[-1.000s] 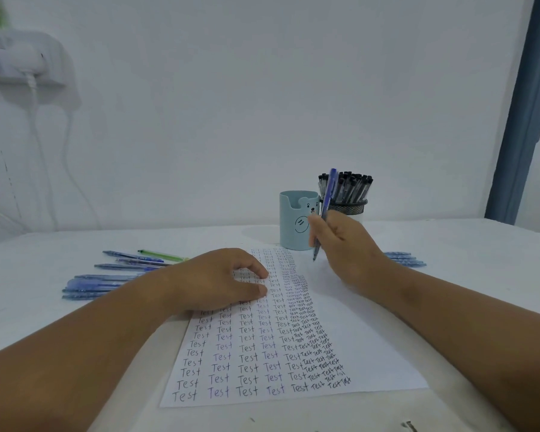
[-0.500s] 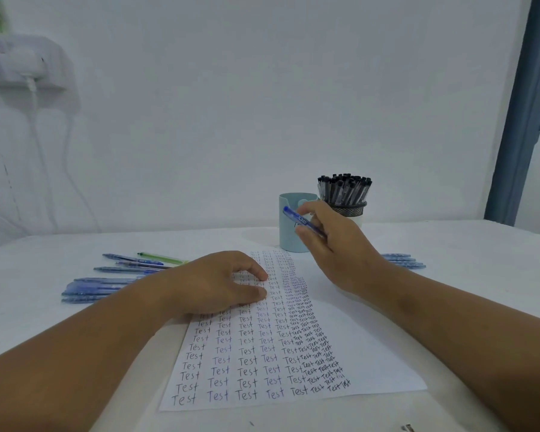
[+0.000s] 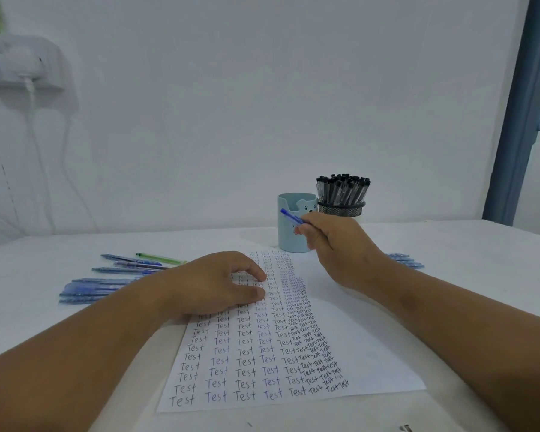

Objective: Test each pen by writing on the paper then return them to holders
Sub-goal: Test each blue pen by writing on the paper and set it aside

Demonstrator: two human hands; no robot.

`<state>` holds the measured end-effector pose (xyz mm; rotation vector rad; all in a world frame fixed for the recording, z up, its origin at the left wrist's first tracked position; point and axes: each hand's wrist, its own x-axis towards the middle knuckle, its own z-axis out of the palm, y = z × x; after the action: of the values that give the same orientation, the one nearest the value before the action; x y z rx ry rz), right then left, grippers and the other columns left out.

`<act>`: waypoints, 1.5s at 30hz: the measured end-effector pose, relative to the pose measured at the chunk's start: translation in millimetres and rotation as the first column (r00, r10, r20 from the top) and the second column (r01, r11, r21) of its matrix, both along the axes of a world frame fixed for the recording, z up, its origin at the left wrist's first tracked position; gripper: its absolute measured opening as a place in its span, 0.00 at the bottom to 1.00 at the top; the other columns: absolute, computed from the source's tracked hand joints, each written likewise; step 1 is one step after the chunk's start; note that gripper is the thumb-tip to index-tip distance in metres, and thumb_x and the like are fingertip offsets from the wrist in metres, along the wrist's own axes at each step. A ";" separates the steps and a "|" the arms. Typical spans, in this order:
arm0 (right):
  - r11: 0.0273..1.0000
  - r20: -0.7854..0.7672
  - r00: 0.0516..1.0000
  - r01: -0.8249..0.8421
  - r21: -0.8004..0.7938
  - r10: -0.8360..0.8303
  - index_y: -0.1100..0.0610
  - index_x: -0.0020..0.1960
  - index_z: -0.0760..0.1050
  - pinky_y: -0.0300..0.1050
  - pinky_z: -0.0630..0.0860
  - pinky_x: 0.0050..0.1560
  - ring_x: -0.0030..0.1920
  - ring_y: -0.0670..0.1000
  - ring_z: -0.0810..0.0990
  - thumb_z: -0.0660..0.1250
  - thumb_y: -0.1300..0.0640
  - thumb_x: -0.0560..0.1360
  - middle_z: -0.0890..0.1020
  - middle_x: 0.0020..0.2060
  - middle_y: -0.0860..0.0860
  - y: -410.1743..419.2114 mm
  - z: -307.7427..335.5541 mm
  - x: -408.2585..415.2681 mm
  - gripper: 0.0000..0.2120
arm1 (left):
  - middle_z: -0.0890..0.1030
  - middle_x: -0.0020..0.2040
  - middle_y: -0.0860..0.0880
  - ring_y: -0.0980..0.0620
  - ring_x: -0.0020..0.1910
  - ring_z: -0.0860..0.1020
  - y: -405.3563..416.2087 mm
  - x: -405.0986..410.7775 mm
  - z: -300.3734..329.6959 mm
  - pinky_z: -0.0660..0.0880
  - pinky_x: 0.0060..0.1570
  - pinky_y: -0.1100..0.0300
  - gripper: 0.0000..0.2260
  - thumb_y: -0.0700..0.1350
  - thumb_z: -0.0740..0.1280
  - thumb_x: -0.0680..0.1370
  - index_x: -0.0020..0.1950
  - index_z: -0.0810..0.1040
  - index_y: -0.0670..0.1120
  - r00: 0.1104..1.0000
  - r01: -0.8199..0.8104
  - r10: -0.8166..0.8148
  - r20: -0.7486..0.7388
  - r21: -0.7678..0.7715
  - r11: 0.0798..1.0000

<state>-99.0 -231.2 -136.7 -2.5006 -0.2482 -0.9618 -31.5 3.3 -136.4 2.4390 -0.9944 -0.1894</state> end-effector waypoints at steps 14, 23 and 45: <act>0.953 -0.399 0.873 0.209 -0.217 -0.282 0.50 0.51 0.84 0.27 0.66 0.36 0.37 0.39 0.73 0.72 0.60 0.77 0.83 0.44 0.46 -58.4 21.7 -14.0 0.07 | 0.72 0.65 0.68 0.64 0.66 0.69 0.2 1.2 -1.5 0.63 0.64 0.62 0.12 0.60 0.70 0.76 0.59 0.78 0.64 1.000 0.007 -0.007 -0.017 -0.016 1.000; 0.947 -0.465 0.833 0.199 -0.251 -0.299 0.52 0.52 0.86 0.34 0.72 0.42 0.44 0.46 0.79 0.74 0.61 0.74 0.85 0.45 0.46 -55.2 27.0 -17.6 0.09 | 0.72 0.65 0.68 0.63 0.67 0.69 0.6 3.8 -3.5 0.64 0.68 0.59 0.12 0.61 0.70 0.75 0.58 0.78 0.65 1.000 0.005 -0.005 -0.005 -0.015 1.000; 0.955 -0.343 0.914 0.124 -0.270 -0.216 0.46 0.47 0.80 0.42 0.76 0.49 0.46 0.44 0.77 0.64 0.64 0.77 0.80 0.47 0.44 -19.4 15.5 -16.3 0.13 | 0.73 0.65 0.68 0.63 0.67 0.69 0.3 1.8 -1.8 0.63 0.70 0.58 0.12 0.61 0.71 0.75 0.57 0.79 0.64 1.000 0.014 -0.014 -0.011 -0.023 1.000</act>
<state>-115.2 -250.6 -121.1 -2.9087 -0.0253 -0.5245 -29.7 3.6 -138.3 2.4084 -1.0042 -0.1955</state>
